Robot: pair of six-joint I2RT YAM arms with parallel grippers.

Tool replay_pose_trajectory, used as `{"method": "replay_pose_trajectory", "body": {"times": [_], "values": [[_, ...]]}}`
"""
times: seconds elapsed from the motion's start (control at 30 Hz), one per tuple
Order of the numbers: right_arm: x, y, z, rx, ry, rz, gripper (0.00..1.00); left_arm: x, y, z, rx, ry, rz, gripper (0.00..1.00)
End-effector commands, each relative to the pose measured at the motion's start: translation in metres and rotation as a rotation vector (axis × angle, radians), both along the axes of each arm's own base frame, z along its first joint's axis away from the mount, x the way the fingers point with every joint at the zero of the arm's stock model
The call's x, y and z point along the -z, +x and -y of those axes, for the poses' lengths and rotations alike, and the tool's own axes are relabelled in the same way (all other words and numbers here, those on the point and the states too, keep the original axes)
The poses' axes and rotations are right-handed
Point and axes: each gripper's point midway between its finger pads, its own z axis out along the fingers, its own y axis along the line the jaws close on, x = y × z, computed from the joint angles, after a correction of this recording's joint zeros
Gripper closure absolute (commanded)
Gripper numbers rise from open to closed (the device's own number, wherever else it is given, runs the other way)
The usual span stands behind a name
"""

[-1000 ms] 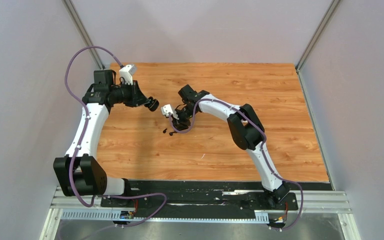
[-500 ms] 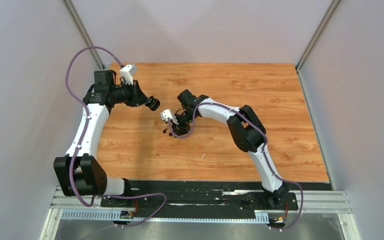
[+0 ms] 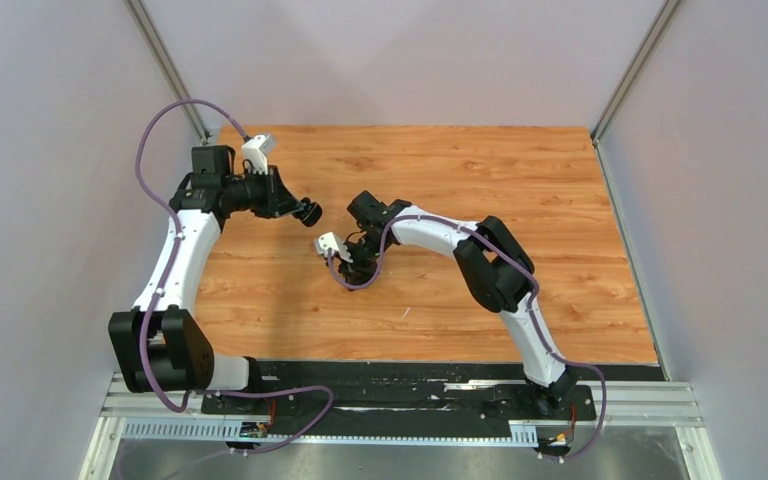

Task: Insert the wireless bluetooth earbuds into the charging case
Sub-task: Adjust the left earbud at the center of the board, then move the left earbud to the center of the board.

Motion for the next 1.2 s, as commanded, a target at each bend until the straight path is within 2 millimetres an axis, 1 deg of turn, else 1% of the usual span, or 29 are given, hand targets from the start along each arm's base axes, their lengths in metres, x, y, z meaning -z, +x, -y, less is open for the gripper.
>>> {"method": "replay_pose_trajectory", "body": {"times": [0.0, 0.07, 0.13, 0.27, 0.47, 0.57, 0.67, 0.77, 0.9, 1.03, 1.17], "values": [[-0.038, 0.006, 0.014, 0.044, 0.025, 0.015, 0.75, -0.024, -0.005, 0.000, 0.027, 0.004, 0.083, 1.00], [-0.050, 0.011, 0.015, 0.064, 0.049, 0.010, 0.75, -0.025, -0.007, 0.000, 0.030, 0.014, 0.091, 1.00], [-0.057, 0.017, 0.013, 0.087, 0.067, 0.004, 0.75, -0.025, -0.007, -0.001, 0.027, 0.020, 0.094, 1.00], [-0.057, 0.028, 0.003, 0.120, 0.081, -0.002, 0.73, -0.024, -0.007, -0.001, 0.019, 0.016, 0.089, 1.00], [-0.057, 0.046, -0.013, 0.156, 0.103, 0.017, 0.68, -0.027, -0.008, -0.001, 0.013, 0.013, 0.089, 1.00], [-0.056, 0.052, -0.017, 0.168, 0.103, 0.025, 0.66, -0.026, -0.008, -0.002, 0.013, 0.016, 0.086, 1.00], [-0.055, 0.055, -0.020, 0.180, 0.105, 0.021, 0.66, -0.023, -0.007, -0.002, 0.006, 0.015, 0.076, 1.00], [-0.054, 0.054, -0.022, 0.181, 0.108, 0.011, 0.66, -0.023, -0.004, -0.003, -0.008, 0.010, 0.068, 1.00], [-0.051, 0.056, -0.026, 0.209, 0.106, -0.001, 0.66, -0.021, 0.000, -0.007, -0.040, 0.022, 0.057, 1.00], [-0.056, 0.063, -0.033, 0.241, 0.132, 0.001, 0.66, -0.015, 0.005, -0.018, -0.090, 0.075, 0.050, 1.00], [-0.057, 0.063, -0.036, 0.200, 0.166, 0.024, 0.67, -0.014, 0.009, -0.028, -0.117, 0.109, 0.053, 1.00]]}}
